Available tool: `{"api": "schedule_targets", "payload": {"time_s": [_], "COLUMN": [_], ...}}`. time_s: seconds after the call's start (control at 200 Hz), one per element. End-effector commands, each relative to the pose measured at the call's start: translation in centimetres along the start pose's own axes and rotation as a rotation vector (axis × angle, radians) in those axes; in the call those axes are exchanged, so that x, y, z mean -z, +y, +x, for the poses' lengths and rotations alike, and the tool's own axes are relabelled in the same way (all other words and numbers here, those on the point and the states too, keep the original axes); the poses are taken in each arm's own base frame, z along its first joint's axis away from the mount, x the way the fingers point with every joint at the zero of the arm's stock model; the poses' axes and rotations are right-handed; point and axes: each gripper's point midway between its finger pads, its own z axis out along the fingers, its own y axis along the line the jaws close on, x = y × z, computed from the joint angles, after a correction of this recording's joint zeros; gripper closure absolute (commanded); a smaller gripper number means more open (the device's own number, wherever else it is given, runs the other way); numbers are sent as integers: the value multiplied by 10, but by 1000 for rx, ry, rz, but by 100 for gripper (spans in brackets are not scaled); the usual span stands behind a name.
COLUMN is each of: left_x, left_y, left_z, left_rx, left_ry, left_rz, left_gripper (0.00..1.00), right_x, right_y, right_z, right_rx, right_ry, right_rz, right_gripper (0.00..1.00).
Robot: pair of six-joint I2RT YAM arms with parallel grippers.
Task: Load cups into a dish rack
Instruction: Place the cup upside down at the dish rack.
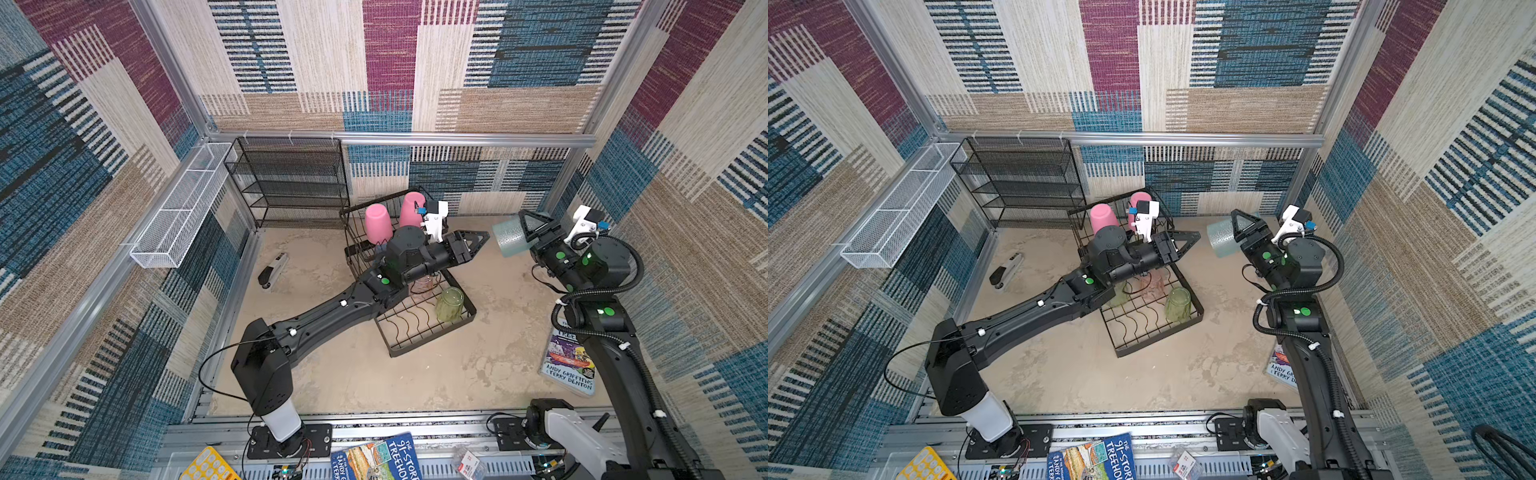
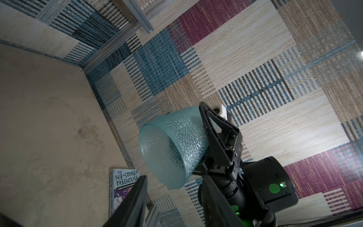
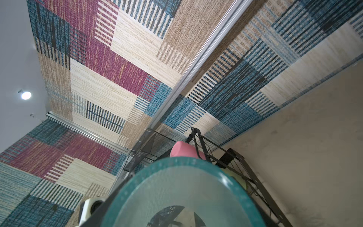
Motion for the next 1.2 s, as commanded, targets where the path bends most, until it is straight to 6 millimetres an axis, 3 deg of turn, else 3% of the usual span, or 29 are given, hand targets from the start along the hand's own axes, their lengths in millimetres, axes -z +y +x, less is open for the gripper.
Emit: {"api": "schedule_targets", "payload": {"time_s": [0.0, 0.29, 0.506, 0.681, 0.821, 0.961, 1.197], "left_x": [24, 93, 166, 222, 252, 277, 319], "left_y": [30, 45, 92, 108, 115, 117, 131], "left_z": [11, 5, -19, -36, -45, -51, -60], "left_rx": [-68, -210, -181, -170, -164, -163, -133], "left_ry": [92, 191, 162, 93, 47, -1, -82], "left_rz": [-170, -415, -640, -762, -822, -868, -967], "left_gripper": [50, 49, 49, 46, 44, 40, 28], "right_x": [2, 1, 3, 0, -5, -7, -13], "right_y": [-4, 8, 8, 16, 23, 17, -6], "right_z": [3, 64, 120, 179, 226, 267, 302], "right_rx": [165, 406, 536, 634, 738, 829, 896], "right_ry": [-16, 34, 97, 173, 221, 255, 268], "right_rz": [32, 34, 34, 20, 10, -2, -16], "right_gripper": [46, 45, 45, 45, 45, 44, 44]}}
